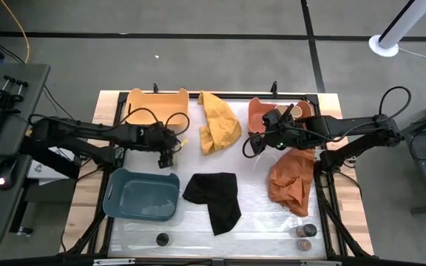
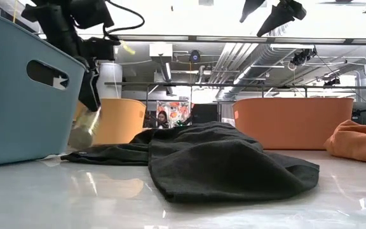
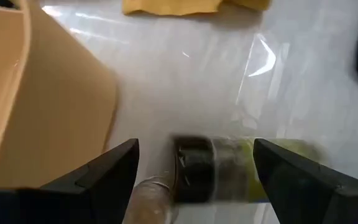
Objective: Sort spices by type
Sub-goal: Put the top black spice bottle into the yellow bin
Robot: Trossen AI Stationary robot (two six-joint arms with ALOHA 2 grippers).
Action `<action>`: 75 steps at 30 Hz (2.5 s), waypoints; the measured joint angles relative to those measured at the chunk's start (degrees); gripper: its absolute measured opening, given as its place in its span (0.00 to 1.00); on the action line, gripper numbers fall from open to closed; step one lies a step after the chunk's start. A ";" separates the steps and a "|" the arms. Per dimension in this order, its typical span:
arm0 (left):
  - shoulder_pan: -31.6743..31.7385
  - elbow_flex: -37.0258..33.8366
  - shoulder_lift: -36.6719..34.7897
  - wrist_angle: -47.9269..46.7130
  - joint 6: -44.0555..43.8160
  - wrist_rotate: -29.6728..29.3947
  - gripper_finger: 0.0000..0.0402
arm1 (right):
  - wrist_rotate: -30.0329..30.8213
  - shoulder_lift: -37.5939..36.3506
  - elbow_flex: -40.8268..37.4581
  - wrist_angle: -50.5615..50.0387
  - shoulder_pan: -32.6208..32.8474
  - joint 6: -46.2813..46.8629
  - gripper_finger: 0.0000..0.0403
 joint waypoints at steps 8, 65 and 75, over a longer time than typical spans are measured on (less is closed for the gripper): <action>-0.31 0.00 0.45 -0.21 -0.30 0.80 0.75 | 0.00 0.00 -0.02 0.00 0.00 0.04 0.81; -7.36 4.82 10.93 -2.10 38.47 2.50 0.23 | -0.22 1.49 -0.07 0.04 0.02 0.18 0.81; -7.22 12.92 -3.18 6.55 18.70 5.42 0.23 | -9.85 1.99 -0.07 14.42 -0.07 -6.60 0.81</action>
